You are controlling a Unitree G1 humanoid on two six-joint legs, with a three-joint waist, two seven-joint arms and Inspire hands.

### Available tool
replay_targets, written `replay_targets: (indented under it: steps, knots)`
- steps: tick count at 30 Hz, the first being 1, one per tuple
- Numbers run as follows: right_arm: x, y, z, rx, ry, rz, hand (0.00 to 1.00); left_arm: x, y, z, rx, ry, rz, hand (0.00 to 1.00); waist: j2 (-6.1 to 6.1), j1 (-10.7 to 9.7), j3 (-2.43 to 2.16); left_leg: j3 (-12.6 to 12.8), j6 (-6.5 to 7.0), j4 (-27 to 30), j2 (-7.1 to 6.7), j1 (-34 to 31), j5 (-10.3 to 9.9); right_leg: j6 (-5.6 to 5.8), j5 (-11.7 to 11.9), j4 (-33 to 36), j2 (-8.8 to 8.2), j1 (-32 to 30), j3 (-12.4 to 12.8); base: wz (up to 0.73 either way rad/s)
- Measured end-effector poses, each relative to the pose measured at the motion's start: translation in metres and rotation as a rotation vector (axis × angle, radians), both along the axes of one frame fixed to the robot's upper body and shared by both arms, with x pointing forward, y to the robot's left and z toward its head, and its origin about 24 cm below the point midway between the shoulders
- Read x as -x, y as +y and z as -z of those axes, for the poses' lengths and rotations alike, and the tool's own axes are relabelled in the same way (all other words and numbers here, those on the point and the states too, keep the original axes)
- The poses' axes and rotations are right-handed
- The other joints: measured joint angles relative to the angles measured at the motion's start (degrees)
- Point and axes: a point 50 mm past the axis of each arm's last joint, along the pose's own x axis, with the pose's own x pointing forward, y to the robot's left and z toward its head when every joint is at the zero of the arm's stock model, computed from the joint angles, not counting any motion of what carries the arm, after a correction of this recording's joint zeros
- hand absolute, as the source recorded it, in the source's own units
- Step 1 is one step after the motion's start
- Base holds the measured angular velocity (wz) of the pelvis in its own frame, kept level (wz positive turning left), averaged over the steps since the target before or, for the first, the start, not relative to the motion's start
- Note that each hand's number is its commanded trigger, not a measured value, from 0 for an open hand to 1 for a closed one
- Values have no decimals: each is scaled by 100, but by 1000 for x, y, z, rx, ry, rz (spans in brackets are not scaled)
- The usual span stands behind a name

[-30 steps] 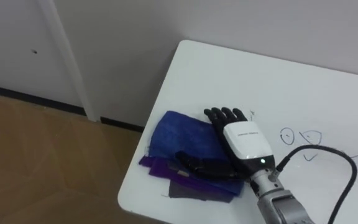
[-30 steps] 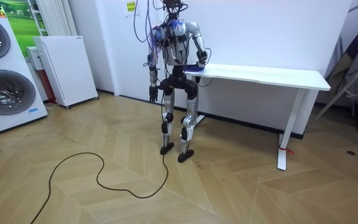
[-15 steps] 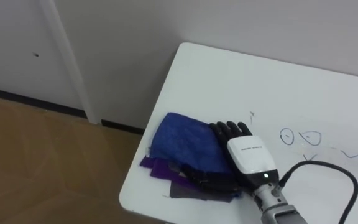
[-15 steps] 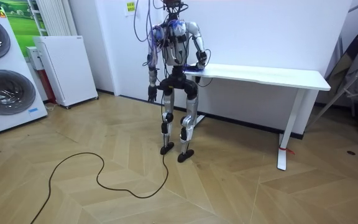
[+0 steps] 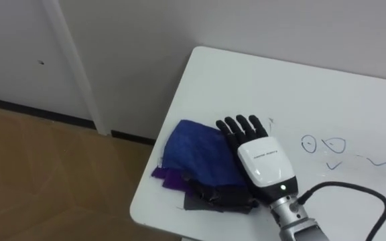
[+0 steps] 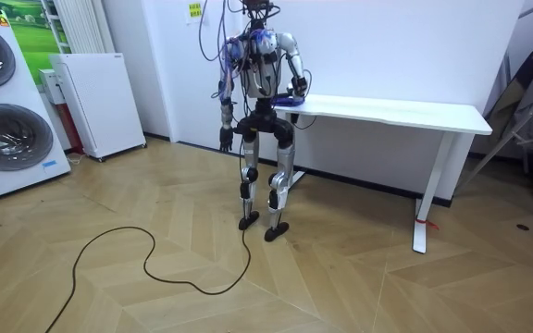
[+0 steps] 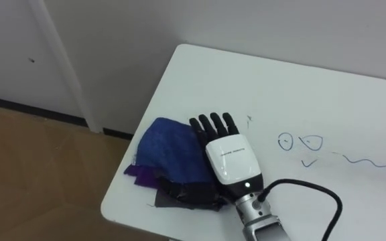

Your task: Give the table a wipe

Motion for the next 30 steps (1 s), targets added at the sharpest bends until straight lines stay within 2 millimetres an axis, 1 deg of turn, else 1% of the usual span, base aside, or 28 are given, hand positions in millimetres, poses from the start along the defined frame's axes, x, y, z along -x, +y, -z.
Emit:
replay_targets:
  steps: [9,15,19,23,27,30]
  knots:
    - [1,2,-1,-20,-19,-7,0,2,-1,1,1,13,-3,0,-34,53,-15,0,2,-3,1,4,3,0,0,-1,0,0,0,0]
    - [6,11,2,-50,13,-38,0,-5,-3,1,6,0,16,0,-32,67,-13,-3,2,-11,0,5,4,0,0,-4,-3,4,-28,0]
    - [8,11,10,-90,98,-13,0,-9,-3,1,8,-8,19,0,-35,64,-10,-4,4,-13,-5,7,5,0,0,-5,-9,6,-26,0]
    - [12,3,24,-79,215,39,0,-9,-4,1,11,-6,19,0,-37,62,2,-3,5,-11,-9,-9,5,1,0,-3,-16,1,-32,0]
    - [12,2,25,-73,229,42,0,-9,-4,1,13,-6,20,0,-29,38,4,-1,5,-9,-8,-19,5,2,0,-3,-19,-4,-50,0]
    - [12,2,25,-70,239,44,0,-8,-4,1,14,-4,18,0,-24,22,2,-1,7,-8,-12,-19,6,4,1,-2,-29,11,-128,5]
